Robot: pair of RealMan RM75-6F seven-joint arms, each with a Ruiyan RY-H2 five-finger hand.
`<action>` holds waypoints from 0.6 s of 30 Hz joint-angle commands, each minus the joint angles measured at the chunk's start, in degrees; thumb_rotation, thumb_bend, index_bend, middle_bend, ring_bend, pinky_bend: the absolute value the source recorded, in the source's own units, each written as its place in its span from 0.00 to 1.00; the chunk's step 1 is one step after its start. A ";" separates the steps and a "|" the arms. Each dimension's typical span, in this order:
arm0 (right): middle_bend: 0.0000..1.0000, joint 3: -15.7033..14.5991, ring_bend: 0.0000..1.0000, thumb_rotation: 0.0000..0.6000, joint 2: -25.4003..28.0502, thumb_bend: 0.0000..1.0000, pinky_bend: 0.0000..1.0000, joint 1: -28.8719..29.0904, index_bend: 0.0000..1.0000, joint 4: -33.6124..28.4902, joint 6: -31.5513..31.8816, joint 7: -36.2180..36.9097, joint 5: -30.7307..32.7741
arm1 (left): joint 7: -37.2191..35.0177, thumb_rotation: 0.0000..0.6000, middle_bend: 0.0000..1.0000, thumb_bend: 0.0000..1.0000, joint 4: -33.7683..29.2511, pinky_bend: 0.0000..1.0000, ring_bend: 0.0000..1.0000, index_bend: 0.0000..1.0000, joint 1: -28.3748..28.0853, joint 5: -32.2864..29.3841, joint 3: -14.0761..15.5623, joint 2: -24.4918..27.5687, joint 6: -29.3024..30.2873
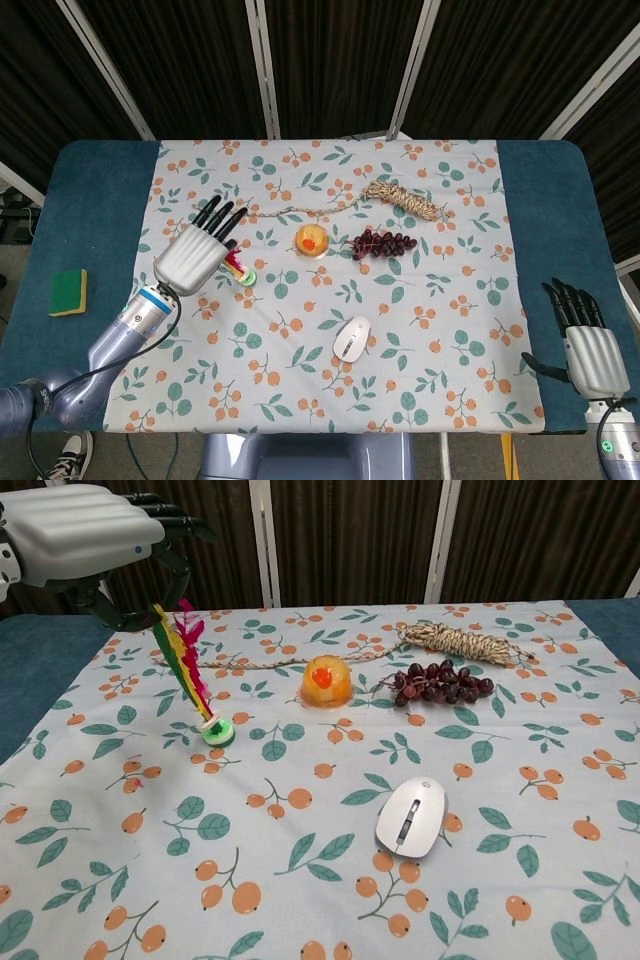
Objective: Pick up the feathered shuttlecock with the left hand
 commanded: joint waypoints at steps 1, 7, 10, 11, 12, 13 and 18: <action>0.00 -0.01 0.00 1.00 0.00 0.06 0.00 -0.01 0.00 -0.03 0.00 -0.03 0.00 | 0.05 1.00 0.04 0.41 -0.09 0.00 0.00 0.47 -0.01 0.05 0.20 0.04 -0.15; 0.00 0.02 0.00 1.00 -0.02 0.06 0.00 -0.10 0.00 -0.10 0.14 -0.09 0.08 | 0.10 1.00 0.02 0.37 0.28 0.00 0.00 0.30 -0.07 0.77 0.12 -0.14 0.50; 0.00 0.04 0.00 1.00 -0.05 0.06 0.00 -0.13 0.00 -0.15 0.20 -0.24 0.13 | -0.90 1.00 0.01 0.36 0.10 0.00 0.00 0.25 0.10 1.20 -0.59 -0.04 1.65; 0.00 0.04 0.00 1.00 -0.07 0.06 0.00 -0.13 0.00 -0.14 0.22 -0.25 0.09 | -1.42 1.00 0.01 0.35 -0.22 0.00 0.00 0.24 0.22 1.08 -1.08 0.14 2.22; 0.00 0.03 0.00 1.00 -0.05 0.06 0.00 -0.13 0.00 -0.11 0.21 -0.26 0.07 | -1.70 1.00 0.00 0.35 -0.50 0.00 0.00 0.24 0.34 1.01 -1.32 0.30 2.56; 0.00 0.01 0.00 1.00 -0.02 0.06 0.00 -0.14 0.00 -0.07 0.21 -0.28 0.05 | -2.16 1.00 0.00 0.35 -0.98 0.00 0.00 0.24 0.60 0.89 -1.67 0.61 3.18; 0.00 -0.07 0.00 1.00 0.26 0.06 0.00 -0.16 0.00 0.10 0.01 -0.29 0.15 | -4.69 1.00 0.00 0.31 -6.28 0.00 0.00 0.20 6.05 2.31 -0.44 4.28 10.26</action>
